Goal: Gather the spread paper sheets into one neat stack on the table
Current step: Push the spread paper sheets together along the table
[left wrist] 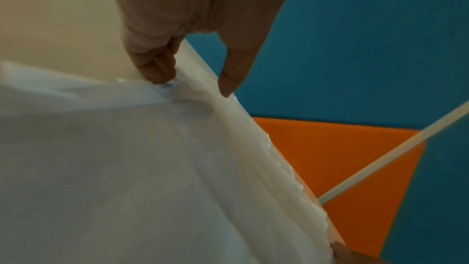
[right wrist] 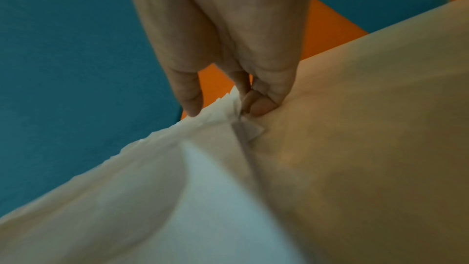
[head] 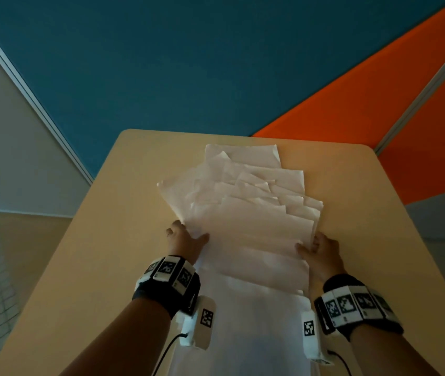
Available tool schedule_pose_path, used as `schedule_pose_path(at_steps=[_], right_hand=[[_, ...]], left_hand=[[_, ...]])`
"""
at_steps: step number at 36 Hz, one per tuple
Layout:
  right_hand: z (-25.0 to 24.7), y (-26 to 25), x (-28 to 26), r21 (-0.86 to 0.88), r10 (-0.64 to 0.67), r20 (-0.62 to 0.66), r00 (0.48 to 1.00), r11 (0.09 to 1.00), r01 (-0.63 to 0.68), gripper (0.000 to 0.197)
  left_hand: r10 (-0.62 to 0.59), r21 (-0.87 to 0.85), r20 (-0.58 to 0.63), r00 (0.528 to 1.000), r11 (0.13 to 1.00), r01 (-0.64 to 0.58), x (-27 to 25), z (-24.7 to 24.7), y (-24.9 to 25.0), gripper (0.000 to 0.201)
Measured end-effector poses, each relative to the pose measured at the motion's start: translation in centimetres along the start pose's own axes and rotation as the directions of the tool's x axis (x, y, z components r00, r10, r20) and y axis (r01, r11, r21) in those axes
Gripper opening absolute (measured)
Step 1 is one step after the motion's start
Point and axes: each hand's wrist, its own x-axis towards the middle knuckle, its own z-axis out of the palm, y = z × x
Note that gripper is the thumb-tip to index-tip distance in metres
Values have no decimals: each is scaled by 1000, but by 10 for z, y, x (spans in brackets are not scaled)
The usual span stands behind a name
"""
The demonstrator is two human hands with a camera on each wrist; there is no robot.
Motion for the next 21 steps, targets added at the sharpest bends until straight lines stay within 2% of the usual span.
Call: schedule_pose_path(at_steps=[3, 6, 8, 12, 14, 16, 21], right_hand=[[6, -5, 6, -27, -45, 32, 998, 999, 45, 63], [3, -6, 11, 9, -68, 59, 996, 998, 68, 52], [-4, -7, 11, 27, -71, 66, 995, 997, 69, 46], [-13, -7, 16, -8, 26, -1, 1000, 1000, -26, 56], [-12, -7, 23, -40, 36, -21, 999, 999, -37, 53], [-10, -13, 30, -76, -6, -40, 999, 997, 3, 50], [4, -12, 59, -78, -87, -3, 996, 993, 87, 63]], left_hand=[[-11, 24, 49, 999, 1000, 9, 8, 2, 7, 67], [-17, 47, 80, 997, 999, 14, 14, 3, 8, 68], [-12, 44, 48, 999, 999, 10, 19, 2, 7, 64], [-38, 32, -49, 998, 999, 40, 30, -2, 8, 69], [-56, 21, -55, 997, 998, 57, 35, -4, 13, 70], [-71, -4, -36, 997, 997, 71, 42, -4, 19, 71], [-117, -38, 19, 993, 992, 117, 61, -3, 36, 73]])
